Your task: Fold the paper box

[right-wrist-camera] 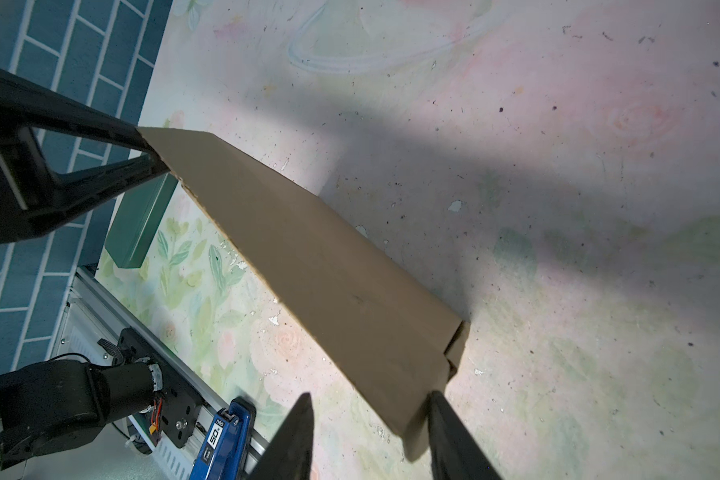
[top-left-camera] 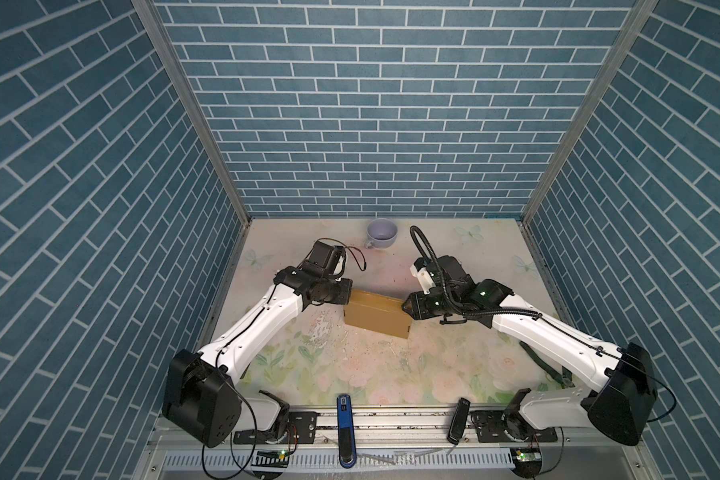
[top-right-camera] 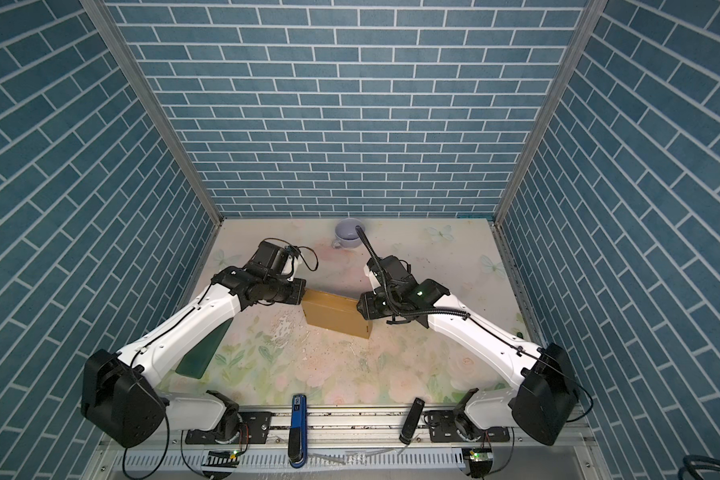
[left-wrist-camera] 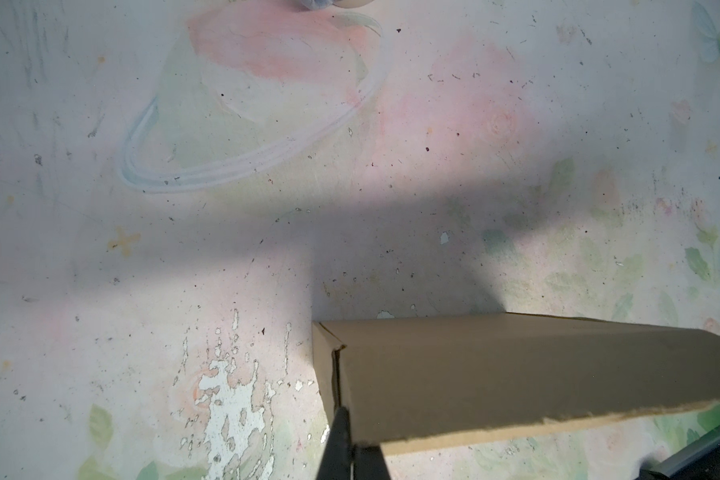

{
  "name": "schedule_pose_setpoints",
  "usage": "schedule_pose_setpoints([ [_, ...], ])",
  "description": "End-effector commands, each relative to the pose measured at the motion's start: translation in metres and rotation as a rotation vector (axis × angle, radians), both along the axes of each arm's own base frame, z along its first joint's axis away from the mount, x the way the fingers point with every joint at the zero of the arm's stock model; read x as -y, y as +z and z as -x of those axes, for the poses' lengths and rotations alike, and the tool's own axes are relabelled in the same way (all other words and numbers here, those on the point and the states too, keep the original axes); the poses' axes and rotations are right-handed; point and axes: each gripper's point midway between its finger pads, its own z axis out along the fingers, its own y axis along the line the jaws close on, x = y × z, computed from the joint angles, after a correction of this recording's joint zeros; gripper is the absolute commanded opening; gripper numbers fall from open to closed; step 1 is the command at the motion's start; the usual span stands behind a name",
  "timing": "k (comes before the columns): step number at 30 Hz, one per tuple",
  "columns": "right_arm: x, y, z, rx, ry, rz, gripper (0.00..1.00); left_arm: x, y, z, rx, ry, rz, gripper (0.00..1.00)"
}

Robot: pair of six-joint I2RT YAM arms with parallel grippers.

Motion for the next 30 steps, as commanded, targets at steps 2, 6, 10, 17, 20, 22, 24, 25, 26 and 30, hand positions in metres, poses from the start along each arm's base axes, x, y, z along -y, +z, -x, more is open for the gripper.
schedule_pose_setpoints([
  [2,0.014,-0.005,0.010,-0.041,-0.050,0.015,0.45,0.003,0.000,0.002,-0.022,-0.005,-0.002,0.00],
  [6,0.020,-0.007,0.012,-0.043,-0.066,0.021,0.46,0.004,0.000,0.002,-0.029,-0.007,-0.001,0.00],
  [10,0.020,-0.008,0.012,-0.040,-0.069,0.022,0.47,0.003,0.002,0.002,-0.036,-0.012,-0.012,0.00],
  [17,0.010,-0.007,0.007,-0.030,-0.048,0.003,0.47,0.005,0.000,0.003,-0.058,-0.024,-0.017,0.00],
  [20,0.005,-0.006,0.006,-0.034,-0.036,-0.013,0.47,0.006,0.001,0.003,-0.062,-0.023,-0.013,0.00],
  [22,0.002,-0.003,0.005,-0.037,-0.031,-0.020,0.47,0.006,0.002,0.004,-0.064,-0.022,-0.011,0.00],
  [24,-0.001,-0.001,0.005,-0.039,-0.021,-0.035,0.47,0.006,0.001,0.003,-0.068,-0.022,-0.014,0.00],
  [25,-0.003,0.000,0.005,-0.039,-0.019,-0.041,0.47,0.006,0.001,0.003,-0.068,-0.022,-0.012,0.00],
  [26,-0.004,0.001,0.004,-0.039,-0.017,-0.046,0.46,0.007,0.001,0.003,-0.068,-0.023,-0.010,0.00],
  [30,-0.009,0.004,0.004,-0.040,-0.006,-0.063,0.46,0.008,0.000,0.004,-0.074,-0.028,-0.009,0.00],
])
